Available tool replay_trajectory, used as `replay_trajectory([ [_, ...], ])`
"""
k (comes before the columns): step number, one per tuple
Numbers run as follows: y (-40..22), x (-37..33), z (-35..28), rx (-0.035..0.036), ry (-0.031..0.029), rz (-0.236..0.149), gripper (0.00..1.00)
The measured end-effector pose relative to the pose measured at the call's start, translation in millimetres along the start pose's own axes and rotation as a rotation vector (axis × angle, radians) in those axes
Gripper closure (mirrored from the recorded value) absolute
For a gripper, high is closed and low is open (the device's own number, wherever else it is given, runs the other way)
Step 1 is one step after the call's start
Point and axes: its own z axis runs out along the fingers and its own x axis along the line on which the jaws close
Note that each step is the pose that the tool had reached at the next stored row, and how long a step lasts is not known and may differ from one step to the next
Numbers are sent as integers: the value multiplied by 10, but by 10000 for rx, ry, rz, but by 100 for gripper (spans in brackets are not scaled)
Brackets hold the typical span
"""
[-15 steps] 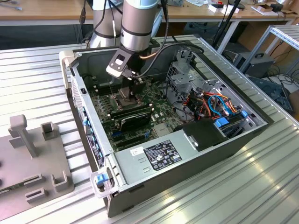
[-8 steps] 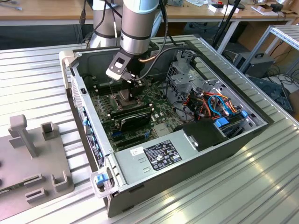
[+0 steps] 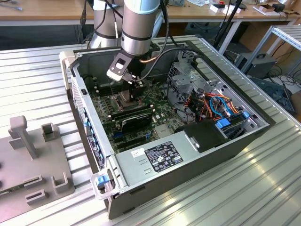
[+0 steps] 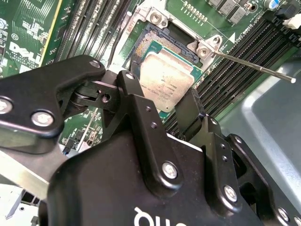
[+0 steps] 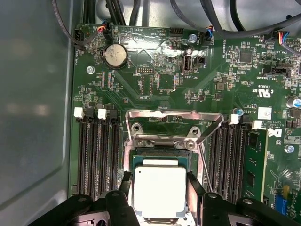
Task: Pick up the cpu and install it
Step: 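Place the cpu into insertion slot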
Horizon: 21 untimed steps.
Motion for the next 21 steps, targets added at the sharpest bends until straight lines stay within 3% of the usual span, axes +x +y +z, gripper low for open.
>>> replay_trajectory([
  [11, -5, 0, 3, 0, 0, 0, 45],
  [17, -6, 1, 66, -1, 0, 0, 45],
  [21, -6, 1, 70, 0, 0, 0, 45],
])
